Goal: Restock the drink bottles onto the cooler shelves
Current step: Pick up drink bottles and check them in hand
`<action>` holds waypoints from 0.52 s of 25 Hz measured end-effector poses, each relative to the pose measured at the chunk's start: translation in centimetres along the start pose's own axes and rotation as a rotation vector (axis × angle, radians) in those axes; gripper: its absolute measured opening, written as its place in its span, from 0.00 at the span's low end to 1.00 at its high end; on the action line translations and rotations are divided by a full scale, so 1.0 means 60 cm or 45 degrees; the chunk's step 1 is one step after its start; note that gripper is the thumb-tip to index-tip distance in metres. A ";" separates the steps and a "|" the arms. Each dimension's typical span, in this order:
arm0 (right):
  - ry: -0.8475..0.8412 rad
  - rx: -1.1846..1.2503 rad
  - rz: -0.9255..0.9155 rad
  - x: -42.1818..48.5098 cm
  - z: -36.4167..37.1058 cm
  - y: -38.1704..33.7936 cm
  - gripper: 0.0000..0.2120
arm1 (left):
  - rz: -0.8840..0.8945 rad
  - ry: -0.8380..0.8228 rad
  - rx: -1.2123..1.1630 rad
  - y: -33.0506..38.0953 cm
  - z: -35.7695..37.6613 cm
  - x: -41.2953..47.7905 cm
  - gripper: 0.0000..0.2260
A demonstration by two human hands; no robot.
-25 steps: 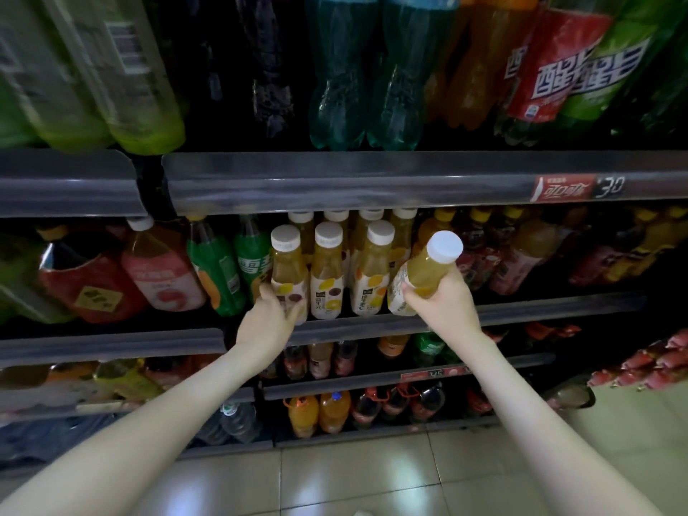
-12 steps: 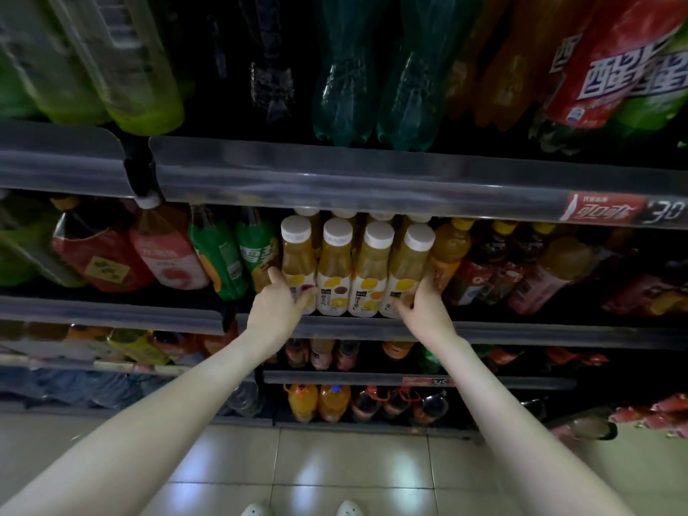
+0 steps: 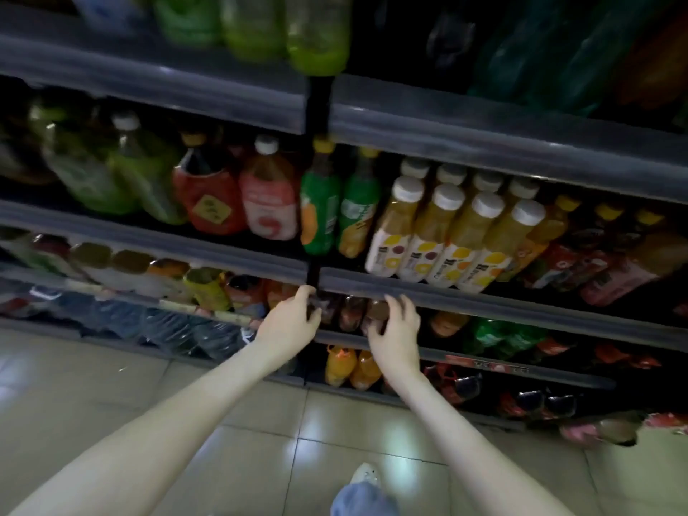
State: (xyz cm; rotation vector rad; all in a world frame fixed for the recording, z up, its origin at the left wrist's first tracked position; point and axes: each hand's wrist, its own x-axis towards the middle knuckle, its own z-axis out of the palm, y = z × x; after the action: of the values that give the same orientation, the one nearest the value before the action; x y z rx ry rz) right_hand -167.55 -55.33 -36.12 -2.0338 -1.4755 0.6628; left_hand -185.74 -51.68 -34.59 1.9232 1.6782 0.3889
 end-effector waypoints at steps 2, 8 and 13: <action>-0.189 -0.033 -0.109 -0.028 0.076 -0.062 0.23 | 0.001 0.034 0.102 -0.097 -0.036 -0.043 0.19; -0.478 -0.053 -0.468 -0.151 0.347 -0.336 0.22 | -0.238 0.220 0.122 -0.399 -0.211 -0.199 0.19; -0.781 -0.097 -0.792 -0.245 0.549 -0.564 0.16 | -0.594 0.430 0.067 -0.607 -0.359 -0.315 0.21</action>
State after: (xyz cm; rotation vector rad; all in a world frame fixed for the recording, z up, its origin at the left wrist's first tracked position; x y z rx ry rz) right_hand -217.02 -56.18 -36.42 -1.3244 -2.3608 1.0056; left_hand -230.68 -63.06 -35.63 1.4889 2.3037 0.5050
